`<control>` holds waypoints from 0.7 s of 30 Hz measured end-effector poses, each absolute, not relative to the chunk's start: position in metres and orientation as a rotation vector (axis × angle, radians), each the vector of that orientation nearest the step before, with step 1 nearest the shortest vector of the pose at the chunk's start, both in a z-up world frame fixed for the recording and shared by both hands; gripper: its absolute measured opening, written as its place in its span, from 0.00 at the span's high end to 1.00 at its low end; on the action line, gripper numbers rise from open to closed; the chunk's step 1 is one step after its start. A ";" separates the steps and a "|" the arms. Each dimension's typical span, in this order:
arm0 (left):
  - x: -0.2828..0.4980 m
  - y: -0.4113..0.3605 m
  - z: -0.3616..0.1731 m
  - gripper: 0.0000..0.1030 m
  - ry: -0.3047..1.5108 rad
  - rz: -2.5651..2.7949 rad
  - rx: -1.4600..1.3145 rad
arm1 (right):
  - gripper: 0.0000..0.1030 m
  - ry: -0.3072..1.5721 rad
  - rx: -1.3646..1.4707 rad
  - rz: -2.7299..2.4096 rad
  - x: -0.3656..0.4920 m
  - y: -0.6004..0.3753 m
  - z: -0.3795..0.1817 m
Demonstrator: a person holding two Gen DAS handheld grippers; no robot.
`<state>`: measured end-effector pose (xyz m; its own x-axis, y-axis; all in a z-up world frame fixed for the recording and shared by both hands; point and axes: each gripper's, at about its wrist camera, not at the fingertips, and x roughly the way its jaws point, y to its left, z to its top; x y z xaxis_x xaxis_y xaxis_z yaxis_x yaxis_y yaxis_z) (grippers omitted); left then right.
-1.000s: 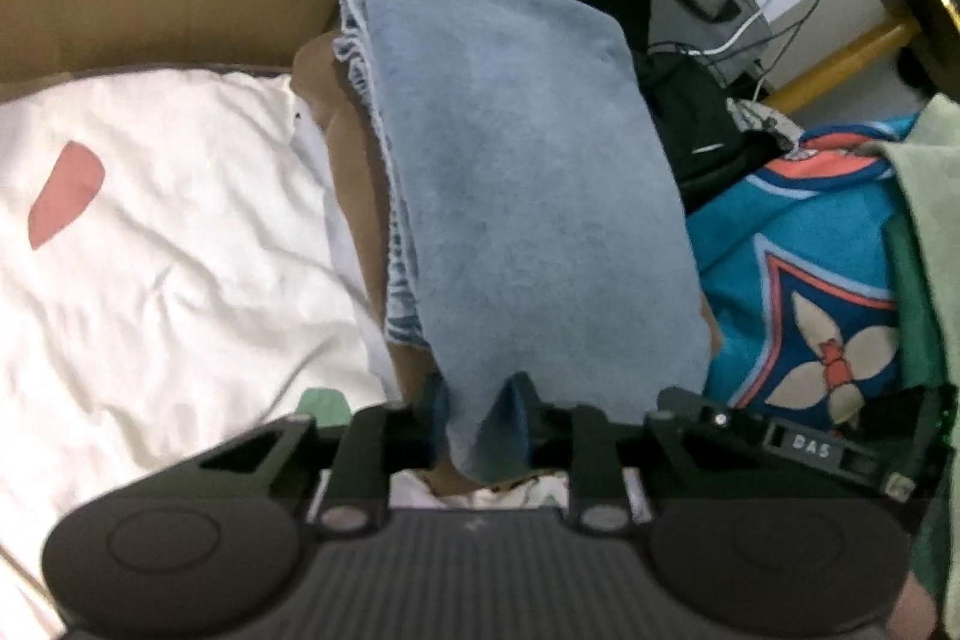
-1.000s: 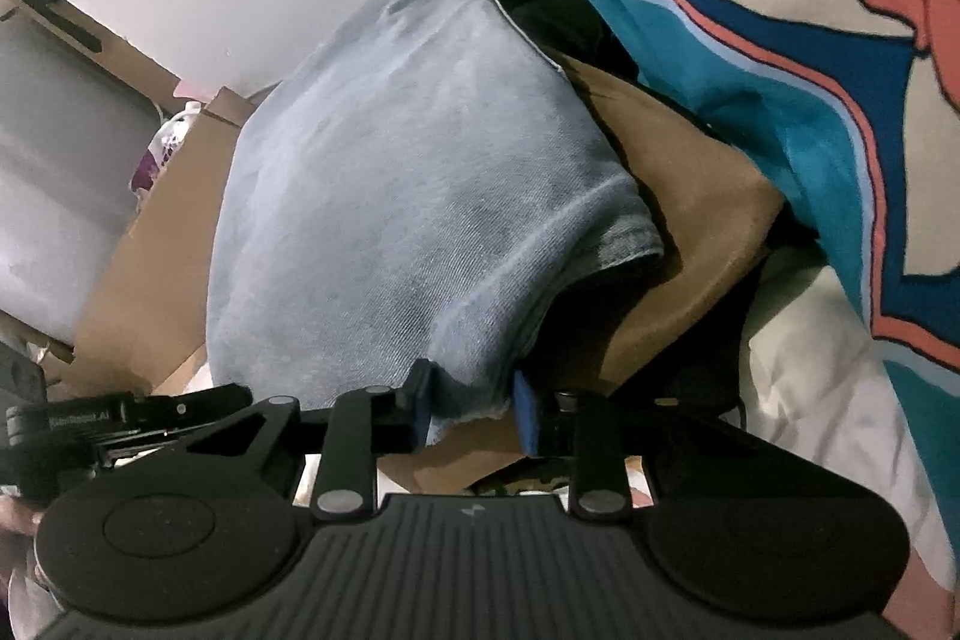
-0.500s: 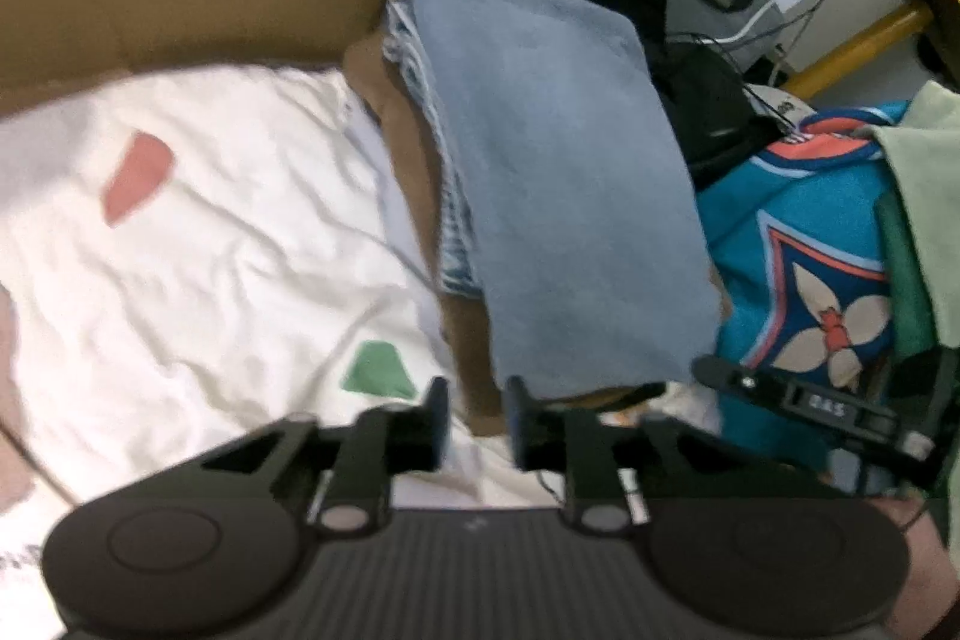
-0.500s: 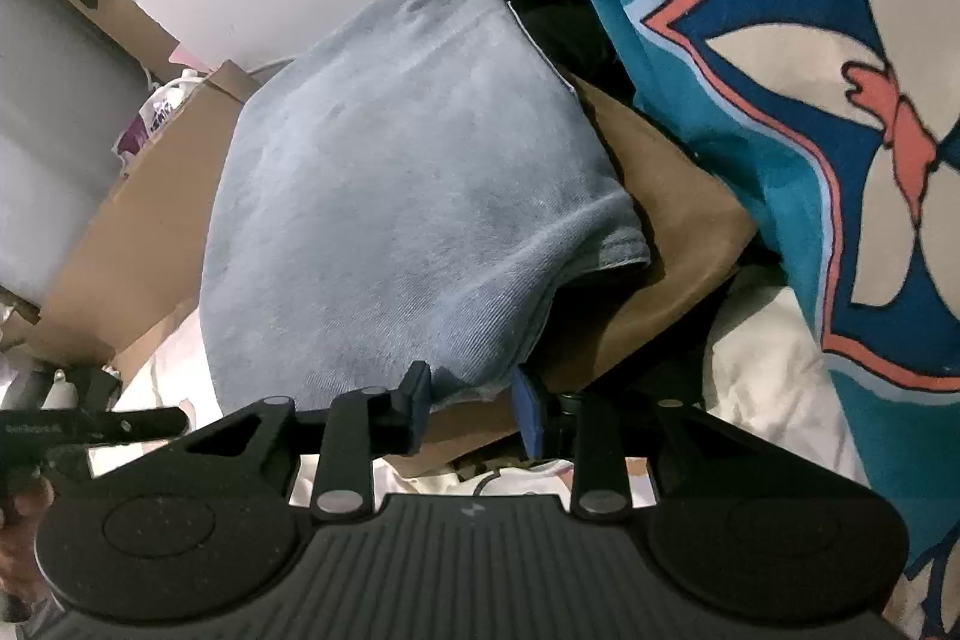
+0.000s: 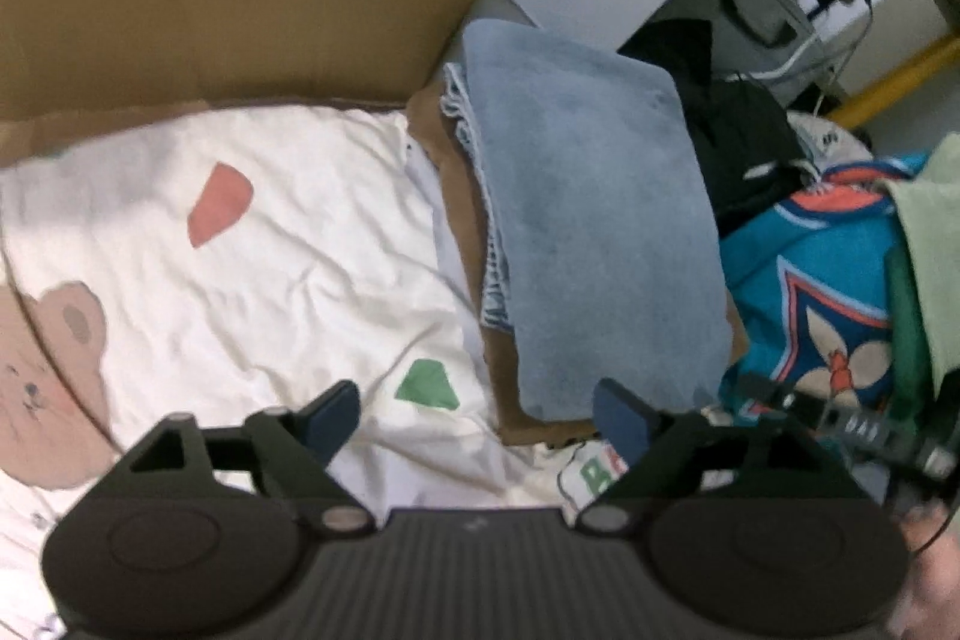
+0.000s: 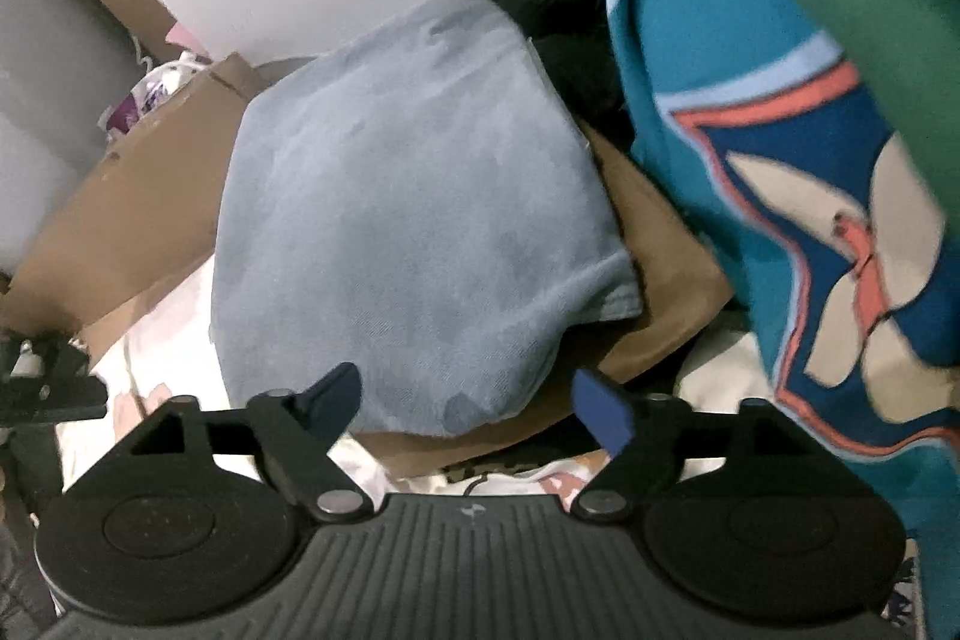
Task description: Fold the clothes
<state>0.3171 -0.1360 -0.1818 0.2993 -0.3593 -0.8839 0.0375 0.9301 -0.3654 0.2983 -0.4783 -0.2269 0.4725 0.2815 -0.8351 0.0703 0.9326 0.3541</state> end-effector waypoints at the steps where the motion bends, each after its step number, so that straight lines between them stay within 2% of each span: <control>1: 0.318 -0.136 -0.178 0.13 1.249 -0.265 -0.291 | 0.14 1.078 0.365 0.129 0.299 -0.478 -0.223; 4: 0.318 -0.134 -0.161 0.13 1.250 -0.252 -0.276 | 0.13 1.088 0.360 0.125 0.298 -0.475 -0.211; 6: 0.316 -0.133 -0.146 0.08 1.239 -0.245 -0.270 | 0.10 1.098 0.348 0.134 0.297 -0.472 -0.201; 12: 0.306 -0.127 -0.104 0.02 1.222 -0.199 -0.228 | 0.06 1.084 0.313 0.153 0.287 -0.461 -0.160; 16: 0.297 -0.119 -0.076 0.01 1.193 -0.176 -0.203 | 0.01 1.061 0.293 0.179 0.281 -0.452 -0.131; 21: 0.281 -0.102 -0.046 0.01 1.173 -0.121 -0.203 | 0.01 1.033 0.258 0.221 0.270 -0.440 -0.095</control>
